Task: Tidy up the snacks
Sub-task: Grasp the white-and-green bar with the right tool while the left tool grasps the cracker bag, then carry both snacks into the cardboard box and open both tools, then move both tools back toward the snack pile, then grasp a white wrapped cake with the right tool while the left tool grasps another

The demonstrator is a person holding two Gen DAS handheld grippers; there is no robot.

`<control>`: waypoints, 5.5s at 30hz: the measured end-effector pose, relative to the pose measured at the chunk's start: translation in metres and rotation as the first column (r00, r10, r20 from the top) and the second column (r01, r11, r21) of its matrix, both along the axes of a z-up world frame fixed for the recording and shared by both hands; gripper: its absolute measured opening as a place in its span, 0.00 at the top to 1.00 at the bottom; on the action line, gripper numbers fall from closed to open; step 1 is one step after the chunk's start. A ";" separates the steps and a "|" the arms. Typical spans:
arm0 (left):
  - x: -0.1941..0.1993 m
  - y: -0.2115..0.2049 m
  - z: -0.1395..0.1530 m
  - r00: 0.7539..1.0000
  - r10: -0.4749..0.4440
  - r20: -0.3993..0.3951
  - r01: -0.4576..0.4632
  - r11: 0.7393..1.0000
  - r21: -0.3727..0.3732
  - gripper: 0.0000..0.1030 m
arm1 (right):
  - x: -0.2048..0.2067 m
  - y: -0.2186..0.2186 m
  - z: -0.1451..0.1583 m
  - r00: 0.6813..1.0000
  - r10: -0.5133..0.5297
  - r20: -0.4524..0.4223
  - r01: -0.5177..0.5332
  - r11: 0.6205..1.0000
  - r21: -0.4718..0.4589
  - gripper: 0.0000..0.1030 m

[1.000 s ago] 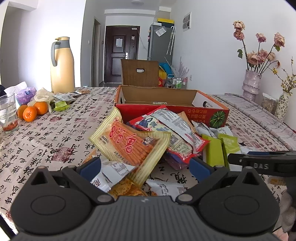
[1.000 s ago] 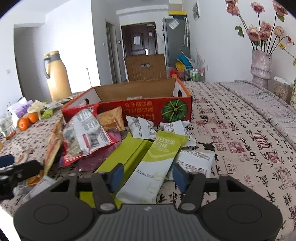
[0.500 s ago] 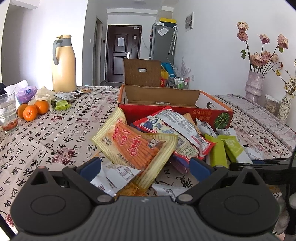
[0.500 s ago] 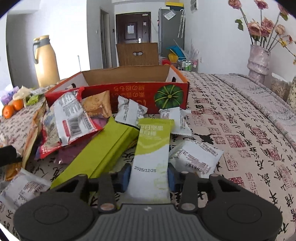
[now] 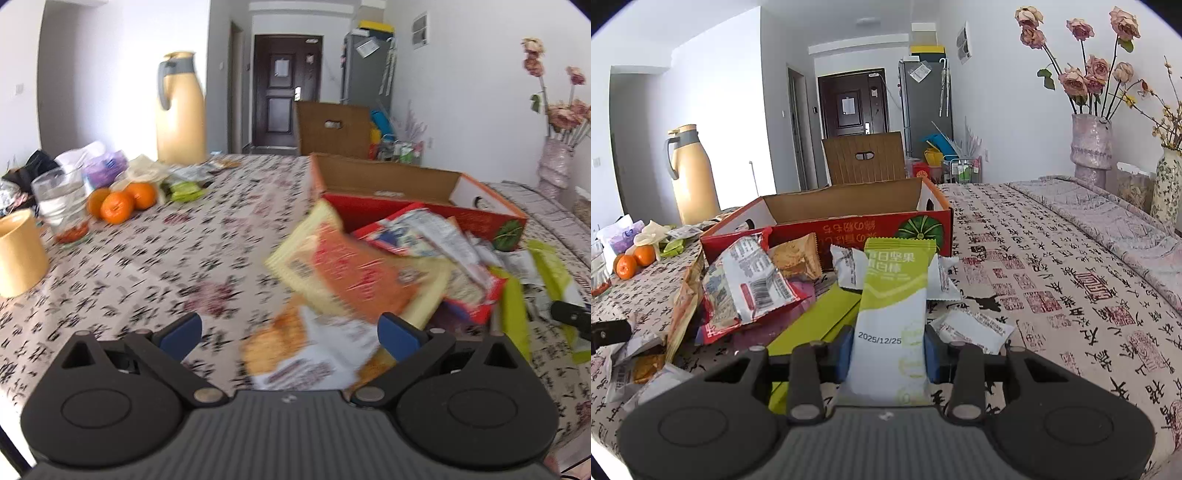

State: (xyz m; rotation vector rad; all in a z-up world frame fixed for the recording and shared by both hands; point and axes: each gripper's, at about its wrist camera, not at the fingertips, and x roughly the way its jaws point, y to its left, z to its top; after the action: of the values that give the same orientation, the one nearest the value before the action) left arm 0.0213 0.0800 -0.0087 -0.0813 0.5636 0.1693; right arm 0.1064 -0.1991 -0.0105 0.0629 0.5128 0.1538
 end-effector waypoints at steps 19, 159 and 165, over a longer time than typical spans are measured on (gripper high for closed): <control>0.000 0.030 -0.016 0.997 -0.043 -0.058 0.026 0.963 -0.267 0.54 | -0.014 0.007 0.001 1.000 -0.010 0.000 0.010 1.000 -0.017 0.63; 0.058 -0.044 0.024 0.992 -0.111 0.065 0.112 0.994 -0.016 0.00 | 0.072 -0.040 -0.019 0.991 0.041 -0.126 -0.062 0.985 -0.163 0.00; 0.056 -0.042 0.024 0.993 -0.101 0.062 0.102 0.995 -0.020 0.00 | 0.081 -0.040 -0.025 0.986 0.058 -0.157 -0.081 0.985 -0.150 0.12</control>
State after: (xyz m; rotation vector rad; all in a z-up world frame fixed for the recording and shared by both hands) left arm 0.0773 0.0383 0.0151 -0.0798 0.5076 0.0609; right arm 0.1870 -0.2387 -0.0352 -0.0971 0.6785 0.1777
